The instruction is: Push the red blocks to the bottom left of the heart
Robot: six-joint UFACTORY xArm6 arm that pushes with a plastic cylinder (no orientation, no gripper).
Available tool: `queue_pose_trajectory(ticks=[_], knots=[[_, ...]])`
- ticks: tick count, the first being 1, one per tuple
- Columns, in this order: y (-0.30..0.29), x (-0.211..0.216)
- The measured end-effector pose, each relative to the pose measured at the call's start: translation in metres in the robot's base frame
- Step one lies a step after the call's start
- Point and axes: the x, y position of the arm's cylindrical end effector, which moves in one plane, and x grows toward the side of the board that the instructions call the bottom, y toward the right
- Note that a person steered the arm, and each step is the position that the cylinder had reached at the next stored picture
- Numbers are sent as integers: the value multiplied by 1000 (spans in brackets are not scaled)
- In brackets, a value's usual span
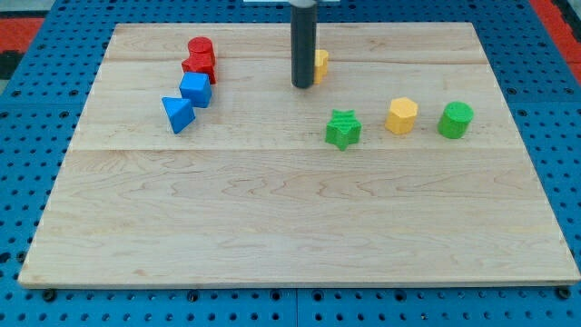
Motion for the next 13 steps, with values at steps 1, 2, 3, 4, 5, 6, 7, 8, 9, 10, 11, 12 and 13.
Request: queue_pose_trajectory(ticks=[1, 2, 3, 4, 5, 6, 7, 8, 9, 10, 11, 12, 13], knots=[[20, -19], [-1, -83], [-5, -103], [-71, -59], [-120, -21], [-189, -14], [-196, -41], [-145, -67], [-80, -66], [-41, -66], [-82, -47], [-149, -82], [-154, -142]])
